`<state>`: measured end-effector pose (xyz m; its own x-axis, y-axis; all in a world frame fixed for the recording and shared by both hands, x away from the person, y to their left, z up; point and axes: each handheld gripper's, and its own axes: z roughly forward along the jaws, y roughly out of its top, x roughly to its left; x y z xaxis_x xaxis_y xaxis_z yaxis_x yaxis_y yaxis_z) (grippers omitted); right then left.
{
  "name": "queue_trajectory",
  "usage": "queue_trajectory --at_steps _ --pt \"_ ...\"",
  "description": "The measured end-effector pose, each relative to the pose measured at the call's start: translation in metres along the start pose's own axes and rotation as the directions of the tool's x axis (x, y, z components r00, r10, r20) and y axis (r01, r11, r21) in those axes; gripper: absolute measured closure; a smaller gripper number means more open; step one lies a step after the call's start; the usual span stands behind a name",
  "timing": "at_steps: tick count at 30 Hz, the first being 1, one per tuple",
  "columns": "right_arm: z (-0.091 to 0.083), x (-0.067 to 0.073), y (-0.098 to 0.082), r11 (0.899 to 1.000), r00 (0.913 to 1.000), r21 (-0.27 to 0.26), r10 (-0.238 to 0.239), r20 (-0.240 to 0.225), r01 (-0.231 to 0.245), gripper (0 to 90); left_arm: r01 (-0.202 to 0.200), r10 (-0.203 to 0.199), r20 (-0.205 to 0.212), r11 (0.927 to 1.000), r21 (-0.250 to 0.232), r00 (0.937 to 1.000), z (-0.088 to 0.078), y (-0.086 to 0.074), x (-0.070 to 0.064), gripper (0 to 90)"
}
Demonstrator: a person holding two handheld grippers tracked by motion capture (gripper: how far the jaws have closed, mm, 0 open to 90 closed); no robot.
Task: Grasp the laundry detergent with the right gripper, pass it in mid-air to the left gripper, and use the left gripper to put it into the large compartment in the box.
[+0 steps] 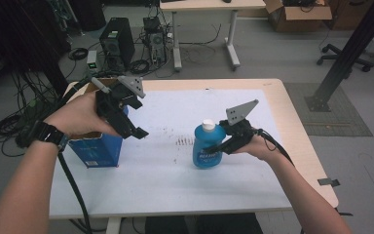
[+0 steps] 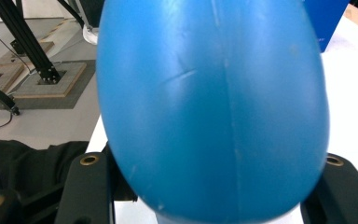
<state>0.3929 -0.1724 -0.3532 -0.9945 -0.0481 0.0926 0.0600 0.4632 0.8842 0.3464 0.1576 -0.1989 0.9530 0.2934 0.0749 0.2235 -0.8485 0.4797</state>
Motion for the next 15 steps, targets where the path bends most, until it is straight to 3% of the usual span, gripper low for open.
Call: queue_trajectory --at_steps 15 --pt "0.002 0.007 0.065 0.998 0.9987 0.035 -0.05 -0.008 0.05 41.3 -0.059 0.059 -0.033 0.9982 0.014 0.9977 -0.015 0.027 -0.008 3.7"
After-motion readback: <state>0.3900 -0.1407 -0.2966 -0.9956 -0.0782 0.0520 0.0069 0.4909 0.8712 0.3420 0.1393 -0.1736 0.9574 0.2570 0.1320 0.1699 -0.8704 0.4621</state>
